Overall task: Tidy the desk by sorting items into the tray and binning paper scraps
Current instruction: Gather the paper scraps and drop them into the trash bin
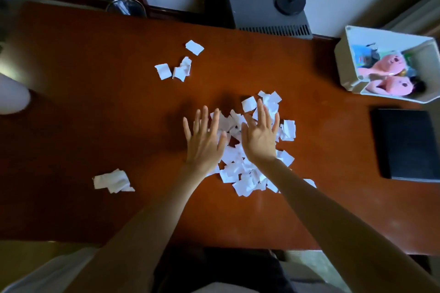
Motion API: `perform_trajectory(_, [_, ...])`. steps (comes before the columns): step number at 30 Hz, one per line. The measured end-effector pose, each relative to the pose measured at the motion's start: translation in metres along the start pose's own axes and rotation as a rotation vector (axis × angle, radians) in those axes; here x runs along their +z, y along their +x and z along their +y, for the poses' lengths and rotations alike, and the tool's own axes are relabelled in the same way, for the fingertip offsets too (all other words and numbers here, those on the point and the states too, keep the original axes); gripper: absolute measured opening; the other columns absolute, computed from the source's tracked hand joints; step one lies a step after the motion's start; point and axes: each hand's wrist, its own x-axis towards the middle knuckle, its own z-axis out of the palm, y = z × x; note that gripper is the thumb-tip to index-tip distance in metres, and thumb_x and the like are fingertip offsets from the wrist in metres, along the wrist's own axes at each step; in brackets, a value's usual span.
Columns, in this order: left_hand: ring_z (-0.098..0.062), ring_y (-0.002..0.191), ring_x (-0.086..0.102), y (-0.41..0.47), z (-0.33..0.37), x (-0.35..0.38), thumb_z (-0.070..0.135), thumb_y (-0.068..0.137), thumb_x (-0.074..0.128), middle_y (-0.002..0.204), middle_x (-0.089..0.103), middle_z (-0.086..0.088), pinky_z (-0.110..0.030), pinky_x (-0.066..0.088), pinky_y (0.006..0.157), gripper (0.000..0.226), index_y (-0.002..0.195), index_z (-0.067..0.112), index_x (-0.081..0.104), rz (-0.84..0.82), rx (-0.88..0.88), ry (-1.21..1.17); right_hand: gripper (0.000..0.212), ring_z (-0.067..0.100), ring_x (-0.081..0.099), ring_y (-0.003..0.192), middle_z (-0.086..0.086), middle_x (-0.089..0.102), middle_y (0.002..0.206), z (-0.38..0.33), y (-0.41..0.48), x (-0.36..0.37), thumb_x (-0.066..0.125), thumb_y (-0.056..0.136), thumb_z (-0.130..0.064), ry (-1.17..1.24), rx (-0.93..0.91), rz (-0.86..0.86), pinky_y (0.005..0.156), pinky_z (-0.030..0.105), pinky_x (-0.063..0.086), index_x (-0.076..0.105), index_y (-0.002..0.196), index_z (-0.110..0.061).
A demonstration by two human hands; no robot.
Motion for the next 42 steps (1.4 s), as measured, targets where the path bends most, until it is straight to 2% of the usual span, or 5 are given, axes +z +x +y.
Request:
perform_trajectory(5, [-0.031, 0.145, 0.018, -0.041, -0.043, -0.024, 0.027, 0.093, 0.037, 0.154, 0.023, -0.016, -0.050, 0.003, 0.116, 0.055, 0.145, 0.012, 0.030, 0.151, -0.284, -0.030, 0.041, 0.042, 0.029, 0.138, 0.025, 0.030, 0.149, -0.048, -0.010, -0.001, 0.047, 0.092, -0.019, 0.039, -0.208, -0.100, 0.111, 0.060, 0.017, 0.050, 0.131, -0.007])
perform_trajectory(14, [-0.038, 0.145, -0.007, -0.120, -0.114, -0.007, 0.038, 0.096, 0.040, 0.156, -0.010, -0.021, -0.052, 0.000, 0.117, 0.076, 0.149, 0.005, -0.005, 0.011, -0.735, -0.120, 0.056, 0.028, -0.013, 0.146, 0.002, -0.016, 0.158, -0.096, -0.046, 0.028, 0.019, 0.100, -0.043, -0.175, -0.343, -0.489, 0.115, 0.056, -0.005, -0.004, 0.149, -0.028])
perform_trajectory(32, [-0.017, 0.147, -0.008, -0.004, 0.000, 0.011, 0.046, 0.097, 0.010, 0.160, -0.005, -0.002, -0.040, -0.010, 0.117, 0.060, 0.150, 0.021, 0.002, -0.380, 0.155, -0.094, 0.051, 0.029, 0.018, 0.144, 0.008, 0.016, 0.157, 0.012, -0.006, 0.001, 0.031, 0.100, -0.029, -0.126, -0.001, -0.403, 0.116, 0.054, 0.006, 0.022, 0.147, -0.014])
perform_trajectory(38, [-0.025, 0.138, 0.035, 0.043, 0.000, -0.027, 0.026, 0.097, 0.029, 0.143, 0.046, -0.010, -0.038, 0.026, 0.117, 0.045, 0.137, 0.008, 0.042, -0.023, -0.004, -0.342, 0.043, 0.036, 0.065, 0.086, 0.012, 0.068, 0.111, -0.002, 0.038, -0.021, 0.034, 0.080, -0.020, -0.043, -0.098, -0.116, 0.074, 0.045, 0.050, 0.067, 0.105, -0.010])
perform_trajectory(42, [-0.030, 0.140, 0.028, 0.094, -0.032, -0.046, 0.013, 0.095, 0.041, 0.144, 0.041, -0.015, -0.040, 0.025, 0.115, 0.042, 0.136, 0.007, 0.042, 0.156, -0.089, -0.193, 0.042, 0.035, 0.043, 0.126, 0.013, 0.036, 0.148, -0.037, 0.097, -0.021, 0.032, 0.096, -0.020, 0.071, -0.172, -0.257, 0.103, 0.049, 0.032, 0.045, 0.135, -0.014])
